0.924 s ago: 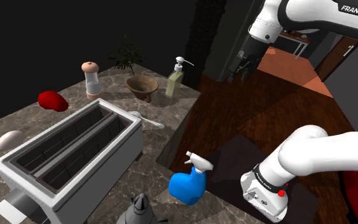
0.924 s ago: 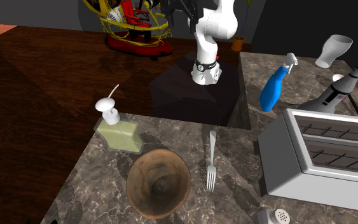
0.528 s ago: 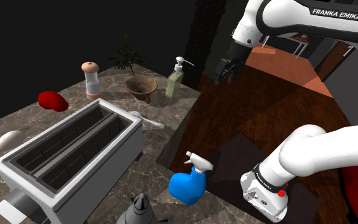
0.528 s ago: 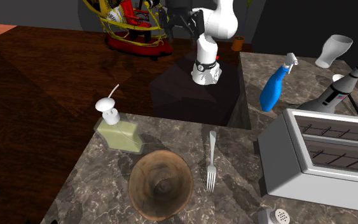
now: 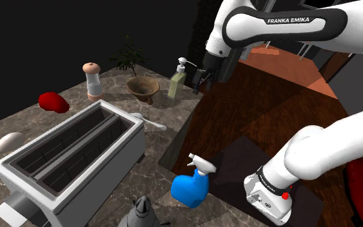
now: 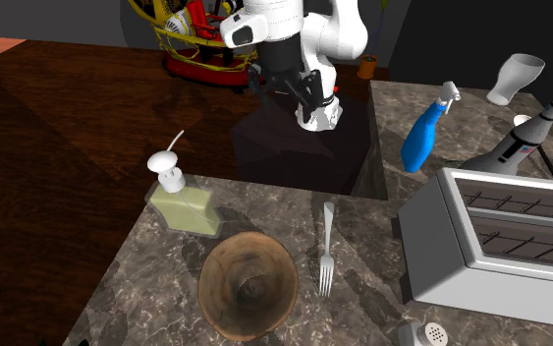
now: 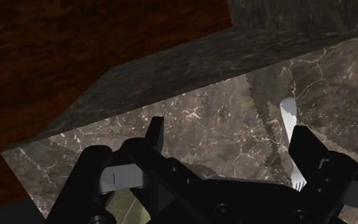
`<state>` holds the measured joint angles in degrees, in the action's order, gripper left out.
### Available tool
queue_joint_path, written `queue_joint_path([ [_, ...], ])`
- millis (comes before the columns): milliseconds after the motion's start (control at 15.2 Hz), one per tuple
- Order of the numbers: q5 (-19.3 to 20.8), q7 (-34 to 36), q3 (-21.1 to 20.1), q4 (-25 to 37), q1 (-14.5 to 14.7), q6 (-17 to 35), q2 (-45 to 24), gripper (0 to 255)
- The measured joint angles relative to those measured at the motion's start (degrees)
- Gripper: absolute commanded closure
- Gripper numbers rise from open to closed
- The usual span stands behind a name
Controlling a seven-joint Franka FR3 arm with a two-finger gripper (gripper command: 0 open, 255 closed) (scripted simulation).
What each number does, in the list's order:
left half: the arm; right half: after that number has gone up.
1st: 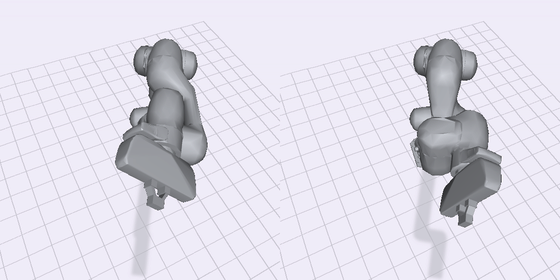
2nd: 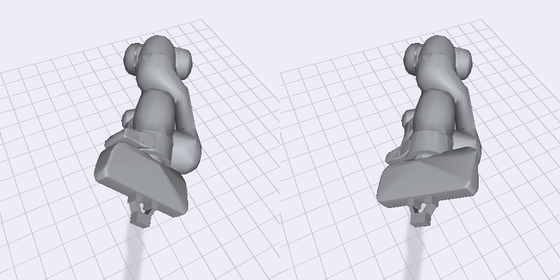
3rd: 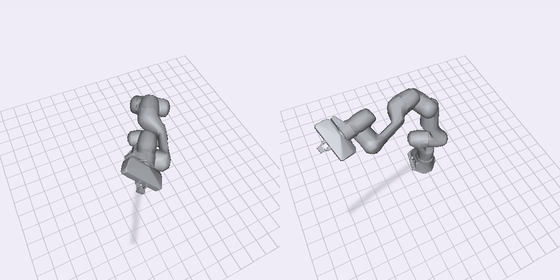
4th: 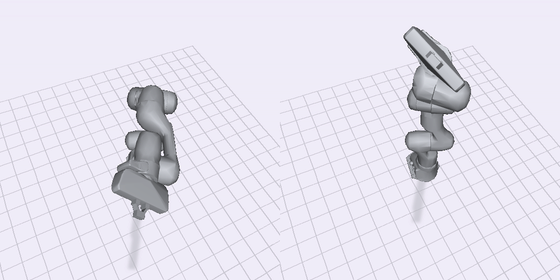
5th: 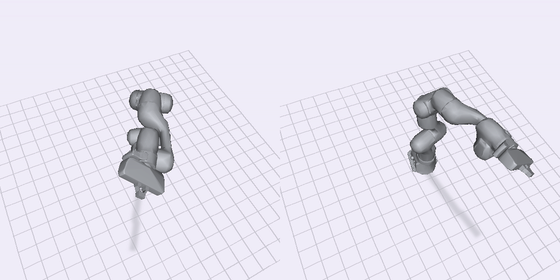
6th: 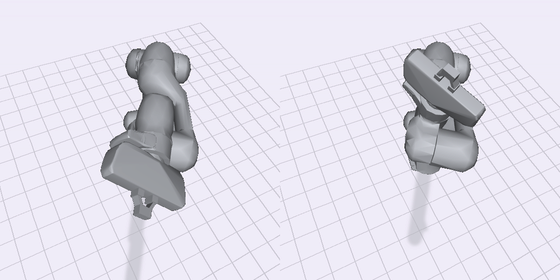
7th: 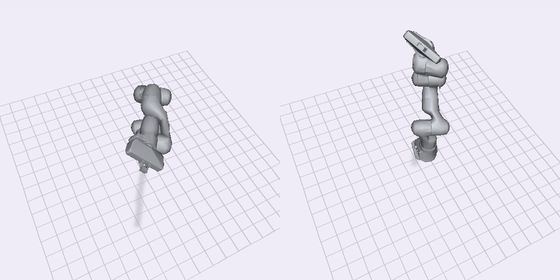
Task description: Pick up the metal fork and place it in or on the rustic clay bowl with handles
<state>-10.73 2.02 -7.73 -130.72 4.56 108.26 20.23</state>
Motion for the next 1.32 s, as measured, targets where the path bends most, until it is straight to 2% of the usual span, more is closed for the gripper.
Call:
queue_joint_path([
  [660, -0.34, -1.88, -4.29, 9.99, 3.68, 8.51, -20.35, 0],
  [1188, 1.93, -2.28, -6.91, 22.29, 7.31, 11.68, -37.30, 0],
  [1320, 2.22, -2.23, -7.12, 23.33, 7.80, 12.17, -38.99, 0],
])
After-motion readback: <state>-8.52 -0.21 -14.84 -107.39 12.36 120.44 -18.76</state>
